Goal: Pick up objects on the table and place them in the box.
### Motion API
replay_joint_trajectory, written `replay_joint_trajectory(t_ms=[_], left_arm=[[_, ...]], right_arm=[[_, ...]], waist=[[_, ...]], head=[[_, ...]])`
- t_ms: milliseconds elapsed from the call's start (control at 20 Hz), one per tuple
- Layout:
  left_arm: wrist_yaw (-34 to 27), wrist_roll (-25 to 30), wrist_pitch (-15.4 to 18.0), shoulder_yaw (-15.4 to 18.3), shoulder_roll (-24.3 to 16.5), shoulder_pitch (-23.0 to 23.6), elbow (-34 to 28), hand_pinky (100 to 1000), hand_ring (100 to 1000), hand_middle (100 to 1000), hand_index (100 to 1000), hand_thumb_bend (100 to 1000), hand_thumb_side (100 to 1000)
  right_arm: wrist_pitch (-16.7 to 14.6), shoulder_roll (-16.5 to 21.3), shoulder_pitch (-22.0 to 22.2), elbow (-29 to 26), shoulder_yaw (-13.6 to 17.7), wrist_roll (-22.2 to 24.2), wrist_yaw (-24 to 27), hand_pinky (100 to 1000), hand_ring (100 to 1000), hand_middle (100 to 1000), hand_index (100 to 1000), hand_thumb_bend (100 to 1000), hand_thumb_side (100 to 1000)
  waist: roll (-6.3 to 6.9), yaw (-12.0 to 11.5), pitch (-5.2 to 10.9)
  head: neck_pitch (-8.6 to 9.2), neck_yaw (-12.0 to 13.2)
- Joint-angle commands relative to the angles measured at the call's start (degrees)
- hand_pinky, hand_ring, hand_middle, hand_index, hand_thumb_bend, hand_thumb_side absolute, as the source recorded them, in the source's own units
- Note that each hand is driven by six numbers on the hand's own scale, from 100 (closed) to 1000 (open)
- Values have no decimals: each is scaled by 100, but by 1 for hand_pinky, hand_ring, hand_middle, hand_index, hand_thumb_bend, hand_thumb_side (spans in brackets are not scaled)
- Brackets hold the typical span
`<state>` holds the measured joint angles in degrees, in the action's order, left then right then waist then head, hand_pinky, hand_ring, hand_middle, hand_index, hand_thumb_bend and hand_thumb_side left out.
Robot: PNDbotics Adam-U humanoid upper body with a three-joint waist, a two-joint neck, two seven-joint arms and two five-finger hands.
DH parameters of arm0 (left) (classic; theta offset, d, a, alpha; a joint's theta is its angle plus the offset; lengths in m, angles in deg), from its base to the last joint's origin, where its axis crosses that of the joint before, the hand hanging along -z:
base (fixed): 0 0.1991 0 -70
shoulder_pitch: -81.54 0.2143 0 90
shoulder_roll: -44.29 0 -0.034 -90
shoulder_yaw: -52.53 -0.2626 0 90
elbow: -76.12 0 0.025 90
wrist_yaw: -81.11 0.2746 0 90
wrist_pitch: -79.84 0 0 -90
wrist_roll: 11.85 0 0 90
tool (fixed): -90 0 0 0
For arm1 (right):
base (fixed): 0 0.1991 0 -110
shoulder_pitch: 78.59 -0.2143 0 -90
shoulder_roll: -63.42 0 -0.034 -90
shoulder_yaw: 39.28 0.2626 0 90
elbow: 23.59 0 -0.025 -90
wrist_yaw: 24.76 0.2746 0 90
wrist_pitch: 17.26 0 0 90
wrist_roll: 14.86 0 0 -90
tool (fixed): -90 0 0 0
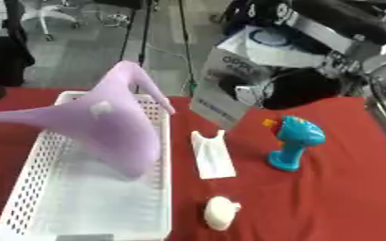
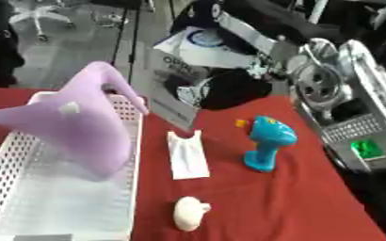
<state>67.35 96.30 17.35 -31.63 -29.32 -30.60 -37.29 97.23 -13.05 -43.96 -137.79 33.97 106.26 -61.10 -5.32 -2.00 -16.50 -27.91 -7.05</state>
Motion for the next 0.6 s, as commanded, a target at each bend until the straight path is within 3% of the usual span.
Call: replay_joint_trajectory(t_ms=[50,200,600], left_arm=[[-23,-32,-3,-5,13,-37,-117,858,827,758,693,100,858],[-15,-72,2,24,32,-35,-117,858,827,758,693,100,885],[46,-205,34,107,71,-36,-117,859,827,759,694,100,857]], right_arm=[[56,-165,-226,-40,22,187,-212,418,558,403,613,100,258],[128,-407,-331,-40,18,298,-378,418,562,399,613,100,282],[290,-1069,-425,-40,-77,652,-1028,416,564,395,610,100,255]], waist=[[36,-29,158],[51,-98,183],[97,-290,229]], head=[[77,-71],[109,-145],[89,-516]])
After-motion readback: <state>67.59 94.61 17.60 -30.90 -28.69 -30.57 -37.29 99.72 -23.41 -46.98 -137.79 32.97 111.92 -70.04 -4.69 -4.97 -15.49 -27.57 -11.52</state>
